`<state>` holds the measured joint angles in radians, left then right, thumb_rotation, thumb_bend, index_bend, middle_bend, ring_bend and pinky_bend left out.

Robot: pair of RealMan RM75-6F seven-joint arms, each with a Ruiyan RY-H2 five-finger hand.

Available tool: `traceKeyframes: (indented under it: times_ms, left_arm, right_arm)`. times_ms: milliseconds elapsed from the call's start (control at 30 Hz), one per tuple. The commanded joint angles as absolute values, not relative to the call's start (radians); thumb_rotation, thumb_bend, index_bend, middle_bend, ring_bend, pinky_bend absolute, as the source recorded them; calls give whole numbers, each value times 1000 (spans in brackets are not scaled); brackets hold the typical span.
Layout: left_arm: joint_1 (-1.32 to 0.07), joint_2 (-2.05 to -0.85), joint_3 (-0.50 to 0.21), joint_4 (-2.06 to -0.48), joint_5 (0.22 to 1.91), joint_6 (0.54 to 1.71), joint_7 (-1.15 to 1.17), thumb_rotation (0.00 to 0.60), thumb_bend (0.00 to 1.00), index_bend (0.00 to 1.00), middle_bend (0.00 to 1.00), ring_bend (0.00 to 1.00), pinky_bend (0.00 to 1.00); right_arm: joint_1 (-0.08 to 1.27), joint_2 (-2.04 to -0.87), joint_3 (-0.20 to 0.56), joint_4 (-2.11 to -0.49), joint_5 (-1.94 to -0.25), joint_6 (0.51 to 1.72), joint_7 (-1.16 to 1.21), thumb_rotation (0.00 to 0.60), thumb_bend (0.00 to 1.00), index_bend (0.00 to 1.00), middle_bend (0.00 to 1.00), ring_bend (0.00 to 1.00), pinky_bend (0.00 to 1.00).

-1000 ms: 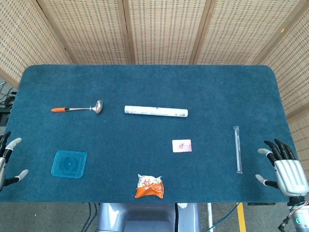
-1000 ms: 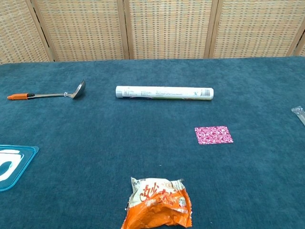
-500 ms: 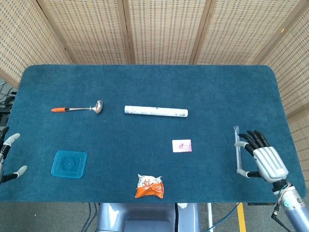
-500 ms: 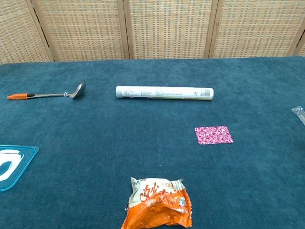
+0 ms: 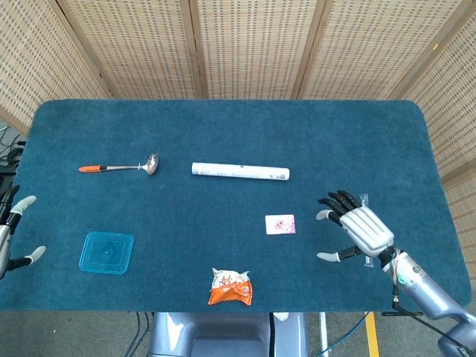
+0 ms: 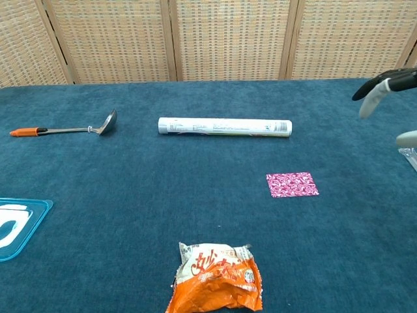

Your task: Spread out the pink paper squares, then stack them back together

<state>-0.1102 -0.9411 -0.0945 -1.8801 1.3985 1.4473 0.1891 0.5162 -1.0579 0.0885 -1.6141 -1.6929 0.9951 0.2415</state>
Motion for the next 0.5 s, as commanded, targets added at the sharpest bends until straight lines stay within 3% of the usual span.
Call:
traceKeyframes:
  times_ms: [33,233,500]
  left_arm:
    - [-117,-940,-97,-1883,1390,1439,194,597,124,147,0,0,0]
    - [-127,-939,-101,-1883,1374,1427,200,593,123,147,0,0,0]
    - [-138,-940,-100,-1885,1364,1414,206,595,122,148,0,0,0]
  right_arm:
    - [570,-1098,89,-1572,-1691,930,238,180,0,256,114,0,0]
    - [608,-1145,78,-1521,-1684,909,226,170,0,107,67,0,0]
    - [642,-1188,44,-1452,-1703,894,167,168,0,104,52,0,0]
